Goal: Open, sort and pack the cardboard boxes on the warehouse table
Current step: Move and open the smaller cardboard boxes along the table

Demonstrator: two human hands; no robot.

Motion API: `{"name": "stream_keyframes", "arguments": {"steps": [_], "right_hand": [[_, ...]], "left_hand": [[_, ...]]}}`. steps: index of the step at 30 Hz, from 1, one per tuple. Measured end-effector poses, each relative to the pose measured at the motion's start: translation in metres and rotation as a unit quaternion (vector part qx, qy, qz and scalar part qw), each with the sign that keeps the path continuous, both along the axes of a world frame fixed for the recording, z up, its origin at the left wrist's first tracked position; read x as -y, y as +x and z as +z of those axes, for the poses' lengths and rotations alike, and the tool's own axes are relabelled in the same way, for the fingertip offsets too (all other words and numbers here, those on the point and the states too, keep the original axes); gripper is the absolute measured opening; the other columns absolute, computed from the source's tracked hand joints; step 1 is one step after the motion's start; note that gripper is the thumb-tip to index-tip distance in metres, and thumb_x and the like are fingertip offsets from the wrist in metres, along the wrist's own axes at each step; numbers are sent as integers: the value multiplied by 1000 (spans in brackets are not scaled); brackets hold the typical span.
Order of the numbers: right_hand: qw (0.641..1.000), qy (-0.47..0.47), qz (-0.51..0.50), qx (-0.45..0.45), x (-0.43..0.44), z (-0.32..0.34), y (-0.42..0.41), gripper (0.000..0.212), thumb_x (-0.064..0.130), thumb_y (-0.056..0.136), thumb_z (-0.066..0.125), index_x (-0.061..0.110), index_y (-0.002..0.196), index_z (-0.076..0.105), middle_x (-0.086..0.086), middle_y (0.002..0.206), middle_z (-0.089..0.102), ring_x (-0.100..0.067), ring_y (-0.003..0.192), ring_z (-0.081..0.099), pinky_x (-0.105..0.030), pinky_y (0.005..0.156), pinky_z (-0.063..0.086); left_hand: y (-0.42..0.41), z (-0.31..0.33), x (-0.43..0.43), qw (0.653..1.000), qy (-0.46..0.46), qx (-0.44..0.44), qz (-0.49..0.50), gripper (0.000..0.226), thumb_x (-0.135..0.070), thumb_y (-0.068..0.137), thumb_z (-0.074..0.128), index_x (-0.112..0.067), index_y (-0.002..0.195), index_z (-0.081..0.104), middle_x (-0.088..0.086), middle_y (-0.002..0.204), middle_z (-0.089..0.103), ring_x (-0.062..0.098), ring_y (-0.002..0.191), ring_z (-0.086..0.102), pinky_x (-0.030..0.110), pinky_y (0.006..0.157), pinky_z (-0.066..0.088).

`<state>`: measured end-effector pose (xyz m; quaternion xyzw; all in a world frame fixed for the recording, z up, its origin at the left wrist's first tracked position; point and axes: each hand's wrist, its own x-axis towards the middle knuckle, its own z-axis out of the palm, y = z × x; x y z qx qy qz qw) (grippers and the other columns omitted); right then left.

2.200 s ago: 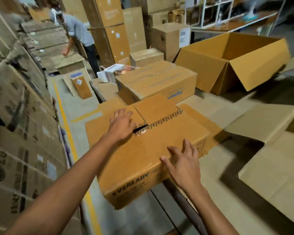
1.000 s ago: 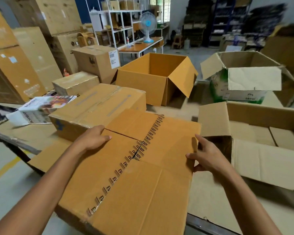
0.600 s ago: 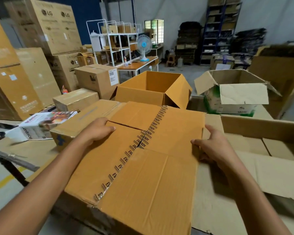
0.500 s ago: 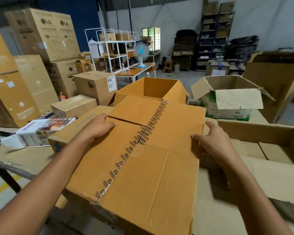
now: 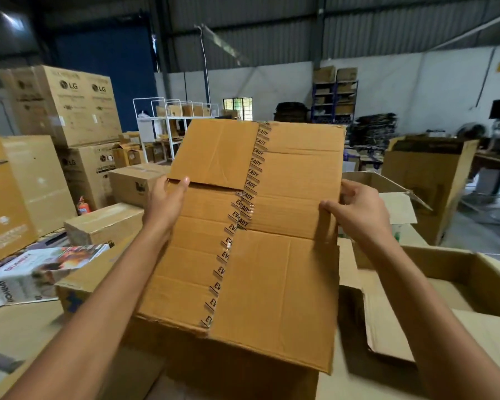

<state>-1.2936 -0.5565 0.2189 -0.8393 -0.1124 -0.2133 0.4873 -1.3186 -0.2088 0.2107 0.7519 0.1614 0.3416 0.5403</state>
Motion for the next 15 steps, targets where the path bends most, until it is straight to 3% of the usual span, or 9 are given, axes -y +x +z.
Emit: {"name": "stream_keyframes", "arguments": {"steps": [4, 6, 8, 11, 15], "right_hand": [[998, 21, 21, 59, -3, 1, 14, 53, 14, 82, 74, 30, 130, 61, 10, 116, 71, -12, 107, 66, -45, 95, 56], [996, 52, 27, 65, -6, -7, 21, 65, 6, 83, 71, 33, 139, 52, 13, 123, 66, -11, 115, 62, -43, 98, 54], [994, 93, 22, 49, -9, -23, 24, 73, 0, 87, 67, 30, 148, 41, 7, 138, 57, -13, 129, 53, -43, 105, 50], [992, 127, 4, 13, -13, -58, 28, 74, -1, 92, 64, 30, 151, 33, 2, 149, 48, -17, 135, 47, -46, 109, 47], [989, 147, -10, 2, -19, -85, 33, 66, 0, 94, 61, 32, 144, 32, 0, 144, 51, -11, 118, 54, -38, 100, 53]], "left_hand": [[13, 1, 8, 988, -98, 122, -17, 64, -71, 82, 55, -30, 132, 54, -4, 138, 56, 14, 125, 52, 40, 108, 42], [18, -7, 19, 978, -132, 160, -39, 62, -59, 95, 51, -28, 147, 42, -3, 152, 45, 7, 132, 42, 28, 107, 33], [27, -21, 26, 975, -154, 152, -57, 60, -53, 102, 42, -26, 155, 30, -5, 161, 30, 8, 142, 30, 24, 105, 23], [36, -53, 34, 971, -196, 119, -63, 60, -54, 104, 32, -28, 157, 22, -7, 164, 20, 12, 149, 19, 26, 107, 18], [39, -83, 23, 965, -239, 88, -54, 73, -73, 95, 28, -37, 157, 20, -8, 164, 22, 17, 150, 21, 44, 122, 18]]}}
